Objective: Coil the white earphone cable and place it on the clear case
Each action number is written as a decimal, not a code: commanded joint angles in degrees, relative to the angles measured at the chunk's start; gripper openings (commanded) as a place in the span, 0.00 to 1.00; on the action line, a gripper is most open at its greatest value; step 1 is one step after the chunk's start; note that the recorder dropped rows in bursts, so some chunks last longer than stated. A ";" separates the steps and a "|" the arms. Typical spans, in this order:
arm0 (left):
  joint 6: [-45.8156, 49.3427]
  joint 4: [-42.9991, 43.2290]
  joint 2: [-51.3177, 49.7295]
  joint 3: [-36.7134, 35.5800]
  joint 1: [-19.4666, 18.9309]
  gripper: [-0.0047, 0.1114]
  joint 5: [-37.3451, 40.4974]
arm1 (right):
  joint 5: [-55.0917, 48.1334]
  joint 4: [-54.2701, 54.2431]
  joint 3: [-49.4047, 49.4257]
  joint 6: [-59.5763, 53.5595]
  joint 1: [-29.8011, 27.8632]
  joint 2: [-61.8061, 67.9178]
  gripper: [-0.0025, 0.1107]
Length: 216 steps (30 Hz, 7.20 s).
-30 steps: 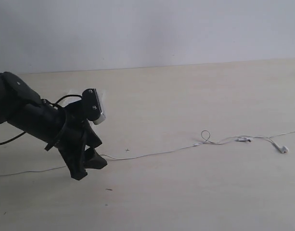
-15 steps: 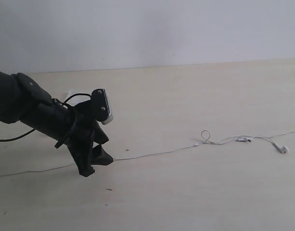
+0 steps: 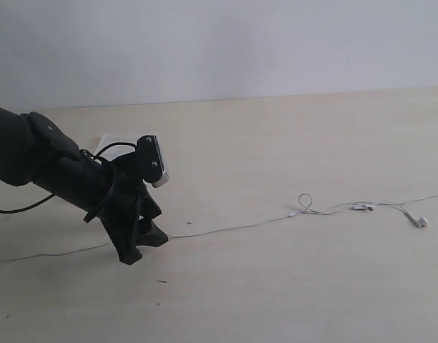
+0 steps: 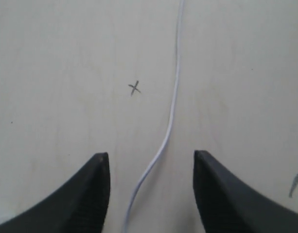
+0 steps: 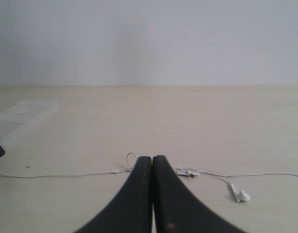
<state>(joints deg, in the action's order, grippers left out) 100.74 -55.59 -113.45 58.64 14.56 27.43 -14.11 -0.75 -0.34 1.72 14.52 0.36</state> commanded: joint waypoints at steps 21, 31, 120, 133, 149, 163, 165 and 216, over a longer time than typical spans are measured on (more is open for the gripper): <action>-2.89 -0.56 -3.25 0.18 0.34 0.30 -0.69 | -0.03 -0.29 0.34 -0.09 -0.31 -0.36 0.02; -5.65 -0.50 0.69 0.18 0.34 0.04 0.35 | -0.03 -0.89 0.34 -0.09 -0.31 -0.36 0.02; -44.22 3.58 46.70 38.80 0.34 0.04 19.02 | -0.03 -1.35 0.34 -0.10 -0.31 -0.36 0.02; -43.96 3.66 48.44 38.80 0.34 0.04 19.02 | -0.03 -1.35 0.34 -0.10 -0.31 -0.36 0.02; -44.15 3.66 49.67 38.80 0.34 0.04 20.54 | 16.93 -10.03 0.34 4.27 -0.20 -0.36 0.02; -44.15 2.46 49.87 38.80 0.34 0.04 20.20 | 30.56 19.57 -18.48 38.20 -0.20 12.12 0.02; -44.15 2.46 50.06 38.80 0.34 0.04 20.20 | 37.78 27.93 -20.15 44.05 -0.20 17.65 0.02; -47.15 2.29 50.40 41.51 0.34 0.04 23.00 | 68.16 69.58 -45.46 60.45 16.76 79.04 0.54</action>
<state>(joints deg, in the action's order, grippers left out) 54.01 -52.67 -63.38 99.83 14.59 50.64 52.14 69.57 -45.32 61.28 31.10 79.08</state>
